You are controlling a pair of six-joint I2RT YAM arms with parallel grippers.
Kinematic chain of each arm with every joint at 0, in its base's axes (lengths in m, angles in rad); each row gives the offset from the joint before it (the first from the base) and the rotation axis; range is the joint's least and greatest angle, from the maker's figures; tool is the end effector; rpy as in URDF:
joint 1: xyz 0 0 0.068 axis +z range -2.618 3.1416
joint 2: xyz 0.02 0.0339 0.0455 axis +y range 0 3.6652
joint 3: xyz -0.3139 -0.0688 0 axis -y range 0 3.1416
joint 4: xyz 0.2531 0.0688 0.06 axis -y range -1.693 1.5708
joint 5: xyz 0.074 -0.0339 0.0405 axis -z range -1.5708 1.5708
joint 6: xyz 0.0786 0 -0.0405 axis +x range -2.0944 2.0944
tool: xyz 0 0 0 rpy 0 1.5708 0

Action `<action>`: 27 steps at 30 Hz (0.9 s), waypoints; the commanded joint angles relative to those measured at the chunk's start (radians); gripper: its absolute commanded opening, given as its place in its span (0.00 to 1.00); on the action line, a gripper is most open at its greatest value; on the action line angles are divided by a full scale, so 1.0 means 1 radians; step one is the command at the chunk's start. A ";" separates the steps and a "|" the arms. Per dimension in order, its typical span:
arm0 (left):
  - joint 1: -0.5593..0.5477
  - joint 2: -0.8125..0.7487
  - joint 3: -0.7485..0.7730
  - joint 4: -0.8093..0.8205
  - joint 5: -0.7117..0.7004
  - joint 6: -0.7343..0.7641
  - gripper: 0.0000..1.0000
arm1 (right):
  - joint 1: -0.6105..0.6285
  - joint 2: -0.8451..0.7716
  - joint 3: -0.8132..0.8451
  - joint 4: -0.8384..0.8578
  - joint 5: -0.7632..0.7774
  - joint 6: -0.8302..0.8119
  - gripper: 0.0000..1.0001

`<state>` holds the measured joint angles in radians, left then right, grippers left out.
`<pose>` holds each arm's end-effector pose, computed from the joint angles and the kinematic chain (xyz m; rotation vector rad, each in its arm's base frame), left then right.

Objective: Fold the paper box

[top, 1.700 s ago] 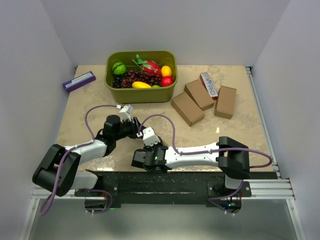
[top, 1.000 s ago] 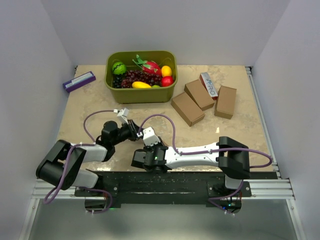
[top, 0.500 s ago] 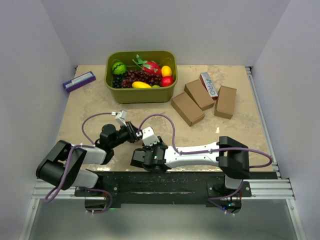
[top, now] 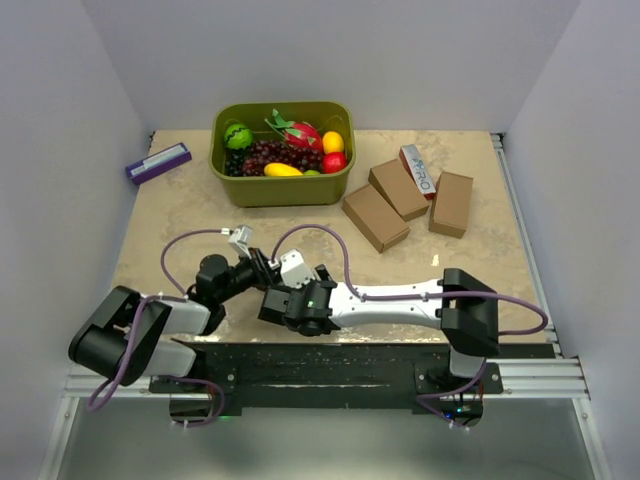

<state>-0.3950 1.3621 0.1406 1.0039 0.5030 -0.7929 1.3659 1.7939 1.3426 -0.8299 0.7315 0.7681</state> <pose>0.2046 -0.1263 0.1725 0.0089 1.9561 -1.2689 0.1290 0.3626 0.2363 -0.5703 2.2993 -0.1353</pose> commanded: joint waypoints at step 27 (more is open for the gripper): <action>-0.004 -0.129 -0.122 -0.270 -0.035 0.147 0.00 | -0.050 -0.062 0.047 0.032 0.060 -0.170 0.84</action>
<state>-0.3950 1.2442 0.0895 0.9379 0.5014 -0.7177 1.3190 1.8584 1.3758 -0.8215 0.8223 0.6052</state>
